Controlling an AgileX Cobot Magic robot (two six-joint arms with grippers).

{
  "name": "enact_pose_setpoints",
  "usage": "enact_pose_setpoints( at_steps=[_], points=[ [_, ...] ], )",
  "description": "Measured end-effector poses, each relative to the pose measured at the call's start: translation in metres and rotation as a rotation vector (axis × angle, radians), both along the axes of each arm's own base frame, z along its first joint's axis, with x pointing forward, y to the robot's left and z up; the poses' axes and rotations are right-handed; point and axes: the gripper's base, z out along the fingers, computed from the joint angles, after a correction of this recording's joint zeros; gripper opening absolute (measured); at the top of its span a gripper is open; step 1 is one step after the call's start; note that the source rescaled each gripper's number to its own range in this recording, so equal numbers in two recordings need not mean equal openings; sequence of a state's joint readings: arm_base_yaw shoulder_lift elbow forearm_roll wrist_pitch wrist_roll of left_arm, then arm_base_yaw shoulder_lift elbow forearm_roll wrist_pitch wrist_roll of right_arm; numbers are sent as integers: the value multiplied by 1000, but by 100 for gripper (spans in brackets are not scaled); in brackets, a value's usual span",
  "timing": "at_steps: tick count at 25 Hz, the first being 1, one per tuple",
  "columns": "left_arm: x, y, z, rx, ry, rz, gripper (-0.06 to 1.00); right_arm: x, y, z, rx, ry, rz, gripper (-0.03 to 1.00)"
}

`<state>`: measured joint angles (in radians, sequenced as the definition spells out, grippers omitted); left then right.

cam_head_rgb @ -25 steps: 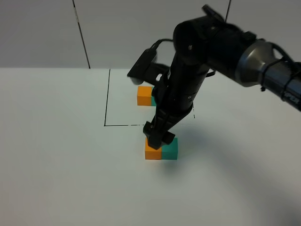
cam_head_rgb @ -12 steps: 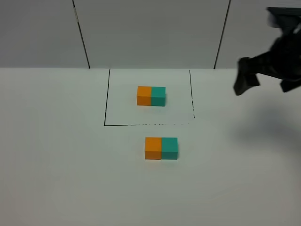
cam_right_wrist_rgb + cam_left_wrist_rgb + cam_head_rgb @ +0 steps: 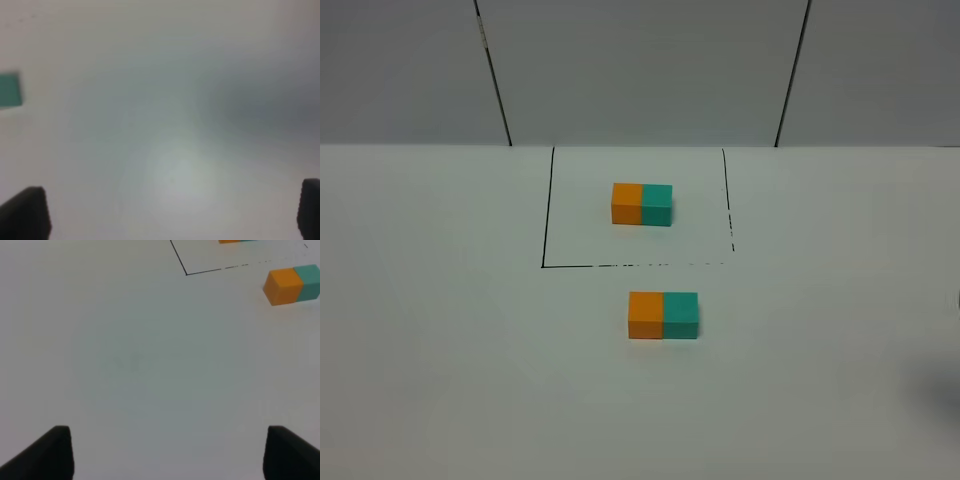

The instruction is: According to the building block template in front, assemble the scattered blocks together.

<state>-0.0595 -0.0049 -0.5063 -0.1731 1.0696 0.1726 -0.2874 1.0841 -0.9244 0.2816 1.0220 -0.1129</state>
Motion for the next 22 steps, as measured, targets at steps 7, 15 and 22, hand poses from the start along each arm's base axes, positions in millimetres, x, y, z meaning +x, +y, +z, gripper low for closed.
enact_pose_setpoints(
  at_steps=[7,15,22],
  points=[
    [0,0,0,0,0,0,62,-89,22,-2,-78,-163,-40,100],
    [0,0,0,0,0,0,62,-138,38,-18,-150,-254,59,100],
    [0,0,0,0,0,0,62,-169,42,-43,-194,-370,106,100]
  ],
)
